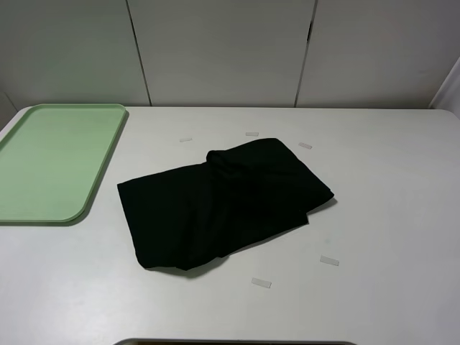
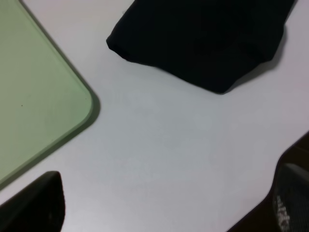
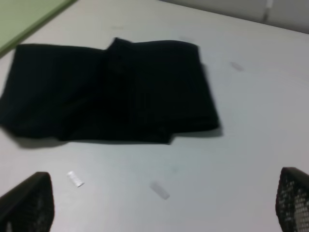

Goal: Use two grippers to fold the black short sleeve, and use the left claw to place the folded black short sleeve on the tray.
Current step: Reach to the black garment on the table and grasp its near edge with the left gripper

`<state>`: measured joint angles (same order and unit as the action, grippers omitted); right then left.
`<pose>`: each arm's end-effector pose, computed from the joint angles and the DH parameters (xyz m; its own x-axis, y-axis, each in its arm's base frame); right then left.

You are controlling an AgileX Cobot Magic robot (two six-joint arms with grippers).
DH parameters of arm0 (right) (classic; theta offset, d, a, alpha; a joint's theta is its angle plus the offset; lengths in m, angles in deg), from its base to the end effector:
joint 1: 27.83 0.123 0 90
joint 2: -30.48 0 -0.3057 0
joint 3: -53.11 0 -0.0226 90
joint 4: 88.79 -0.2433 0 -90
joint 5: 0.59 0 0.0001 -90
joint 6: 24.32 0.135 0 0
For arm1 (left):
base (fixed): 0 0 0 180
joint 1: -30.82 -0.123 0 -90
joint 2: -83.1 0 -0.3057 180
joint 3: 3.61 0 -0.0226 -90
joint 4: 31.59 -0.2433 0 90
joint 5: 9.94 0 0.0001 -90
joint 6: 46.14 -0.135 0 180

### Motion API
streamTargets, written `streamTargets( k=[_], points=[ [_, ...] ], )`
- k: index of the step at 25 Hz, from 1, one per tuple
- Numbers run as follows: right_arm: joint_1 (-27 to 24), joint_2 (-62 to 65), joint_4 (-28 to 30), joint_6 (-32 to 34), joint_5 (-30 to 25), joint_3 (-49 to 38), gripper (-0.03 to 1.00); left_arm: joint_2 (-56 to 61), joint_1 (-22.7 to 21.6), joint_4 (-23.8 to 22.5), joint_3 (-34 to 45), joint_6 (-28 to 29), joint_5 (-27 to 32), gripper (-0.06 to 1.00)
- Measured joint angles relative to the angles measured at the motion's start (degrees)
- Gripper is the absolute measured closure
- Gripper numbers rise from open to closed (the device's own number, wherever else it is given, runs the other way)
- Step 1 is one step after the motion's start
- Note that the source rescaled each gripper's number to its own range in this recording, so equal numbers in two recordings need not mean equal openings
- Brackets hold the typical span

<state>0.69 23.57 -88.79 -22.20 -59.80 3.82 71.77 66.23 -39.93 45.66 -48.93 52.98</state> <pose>0.0071 0.0038 0.2559 -0.3944 -0.1722 -0.9026 -0.4632 0.8856 0.0334 0.0207 0.0067 0.2487 -0.3882 0.4160 -0.8224 0.5348 0.8284 0.1666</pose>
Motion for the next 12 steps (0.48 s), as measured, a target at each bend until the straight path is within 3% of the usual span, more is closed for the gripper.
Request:
streamTargets(
  k=[6,12],
  points=[
    [-7.8,0.0,0.0,0.0,0.0,0.0,-0.03,0.0,0.0,0.0,0.0,0.0,0.0,0.10],
    [-8.9,0.0,0.0,0.1,0.0,0.0,-0.03,0.0,0.0,0.0,0.0,0.0,0.0,0.10]
  ],
)
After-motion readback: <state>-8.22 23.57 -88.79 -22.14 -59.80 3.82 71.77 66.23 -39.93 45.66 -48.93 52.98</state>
